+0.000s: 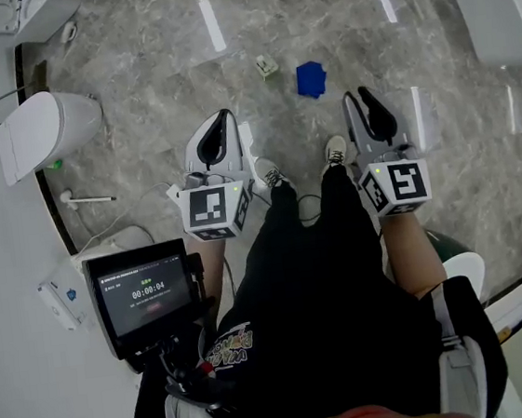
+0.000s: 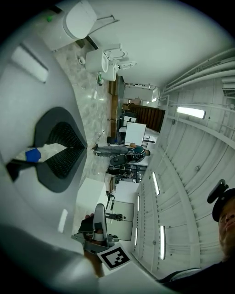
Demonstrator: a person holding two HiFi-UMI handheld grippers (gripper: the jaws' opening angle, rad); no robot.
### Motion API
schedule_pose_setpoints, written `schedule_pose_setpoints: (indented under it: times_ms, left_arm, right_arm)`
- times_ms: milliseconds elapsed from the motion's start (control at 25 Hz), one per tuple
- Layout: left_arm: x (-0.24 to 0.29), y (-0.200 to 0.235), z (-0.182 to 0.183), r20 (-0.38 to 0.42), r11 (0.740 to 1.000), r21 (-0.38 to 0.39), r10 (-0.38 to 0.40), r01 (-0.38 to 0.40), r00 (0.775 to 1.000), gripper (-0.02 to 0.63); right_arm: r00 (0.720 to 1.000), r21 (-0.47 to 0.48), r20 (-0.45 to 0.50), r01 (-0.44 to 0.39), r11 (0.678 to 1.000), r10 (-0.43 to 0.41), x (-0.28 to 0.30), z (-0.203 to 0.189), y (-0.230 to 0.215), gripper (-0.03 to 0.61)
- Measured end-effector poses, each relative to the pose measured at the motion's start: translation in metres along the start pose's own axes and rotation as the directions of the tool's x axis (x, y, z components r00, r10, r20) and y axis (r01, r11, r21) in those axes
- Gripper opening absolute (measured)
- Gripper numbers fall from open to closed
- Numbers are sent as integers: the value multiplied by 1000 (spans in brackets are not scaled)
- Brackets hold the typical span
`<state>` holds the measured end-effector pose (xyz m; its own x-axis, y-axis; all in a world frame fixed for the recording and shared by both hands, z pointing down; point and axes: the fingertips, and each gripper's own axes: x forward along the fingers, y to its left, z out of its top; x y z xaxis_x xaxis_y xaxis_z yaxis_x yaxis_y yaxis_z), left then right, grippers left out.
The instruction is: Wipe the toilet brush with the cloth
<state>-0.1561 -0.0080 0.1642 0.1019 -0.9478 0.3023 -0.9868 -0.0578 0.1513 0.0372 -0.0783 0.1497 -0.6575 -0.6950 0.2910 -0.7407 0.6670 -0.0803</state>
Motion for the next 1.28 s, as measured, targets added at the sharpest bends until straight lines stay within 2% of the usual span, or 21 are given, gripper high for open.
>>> schedule_pose_setpoints:
  times_ms: [280,520,760,920,1080,1280]
  left_arm:
    - [95,-6,-76,-73,993,-77,81,-87,994,2]
    - [137,-18,-105,-64,986,-50,155,-159,986,3]
    - [175,-29,-132,-73,977,-56,202,-206,977,3]
    - [178,-23,-174,-99,973,-41,221,-226,970,3]
    - [174,-9,-223,-158,962,-43,259,-269,953,3]
    - [210,25,-262,-116,965,-38,255,-260,960,5]
  right_arm:
    - [992,18,-102,-68,998,70,64,-76,-74,126]
    - [982,27,-124,-137,990,139,102,-121,-110,137]
    - [969,27,-147,-194,981,196,134,-165,-134,146]
    - [961,33,-166,-218,975,221,160,-204,-136,152]
    - [963,-17,-135,-239,971,234,182,-232,-131,153]
    - [973,-49,-108,-210,976,204,218,-280,-136,178]
